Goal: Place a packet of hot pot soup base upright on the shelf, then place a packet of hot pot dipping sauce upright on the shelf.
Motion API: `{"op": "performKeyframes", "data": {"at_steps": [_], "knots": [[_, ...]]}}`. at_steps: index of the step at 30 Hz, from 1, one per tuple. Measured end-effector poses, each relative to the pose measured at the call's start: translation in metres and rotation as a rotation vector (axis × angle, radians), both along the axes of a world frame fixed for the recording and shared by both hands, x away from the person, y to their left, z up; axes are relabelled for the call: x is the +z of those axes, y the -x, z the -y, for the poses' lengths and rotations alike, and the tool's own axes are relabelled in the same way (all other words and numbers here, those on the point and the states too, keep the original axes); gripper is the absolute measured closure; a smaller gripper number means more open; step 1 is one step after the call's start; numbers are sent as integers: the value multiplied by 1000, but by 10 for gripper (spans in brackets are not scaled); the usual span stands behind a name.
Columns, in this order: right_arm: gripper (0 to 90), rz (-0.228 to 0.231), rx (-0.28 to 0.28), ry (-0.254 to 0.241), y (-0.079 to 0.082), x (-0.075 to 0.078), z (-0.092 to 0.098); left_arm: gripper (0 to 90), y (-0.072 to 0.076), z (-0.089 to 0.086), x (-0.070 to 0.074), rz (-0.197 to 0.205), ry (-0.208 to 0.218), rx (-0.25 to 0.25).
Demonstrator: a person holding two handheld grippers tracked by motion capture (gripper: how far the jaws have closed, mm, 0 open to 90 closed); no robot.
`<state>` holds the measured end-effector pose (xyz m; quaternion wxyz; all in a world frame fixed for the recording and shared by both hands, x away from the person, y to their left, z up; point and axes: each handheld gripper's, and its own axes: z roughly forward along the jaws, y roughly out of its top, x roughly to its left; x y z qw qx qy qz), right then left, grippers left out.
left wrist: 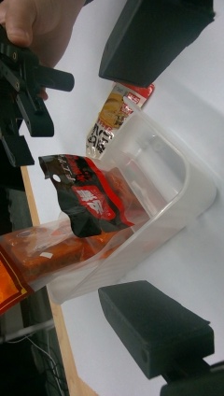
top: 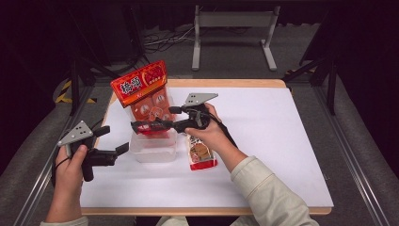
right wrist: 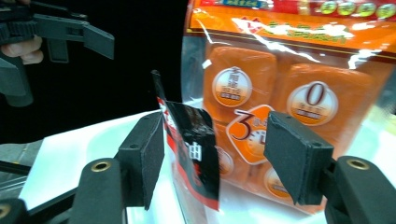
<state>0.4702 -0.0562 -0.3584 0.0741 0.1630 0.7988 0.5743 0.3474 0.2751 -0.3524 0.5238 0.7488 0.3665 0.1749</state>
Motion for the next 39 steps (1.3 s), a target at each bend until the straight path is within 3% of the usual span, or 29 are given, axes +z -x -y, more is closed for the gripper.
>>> {"op": "performKeyframes", "data": {"at_steps": [7, 12, 22, 30, 33, 39], "knots": [[390, -2, -44, 30, 4, 9, 15, 16, -3, -2, 1, -14, -5, 13], [419, -8, -107, 58, 6, 13, 30, 15, -4, -1, 1, -18, -16, 18], [436, -52, -131, 98, 12, 16, 52, 17, -5, 1, 2, -23, -18, 13], [396, -25, -184, 121, 13, 15, 63, 15, -3, 0, 2, -25, -19, 18], [393, -62, -186, 124, 12, 14, 68, 16, -3, -1, 2, -26, -20, 19], [369, -76, -206, 157, 9, 12, 73, 16, -2, -3, 2, -25, -22, 27]]}}
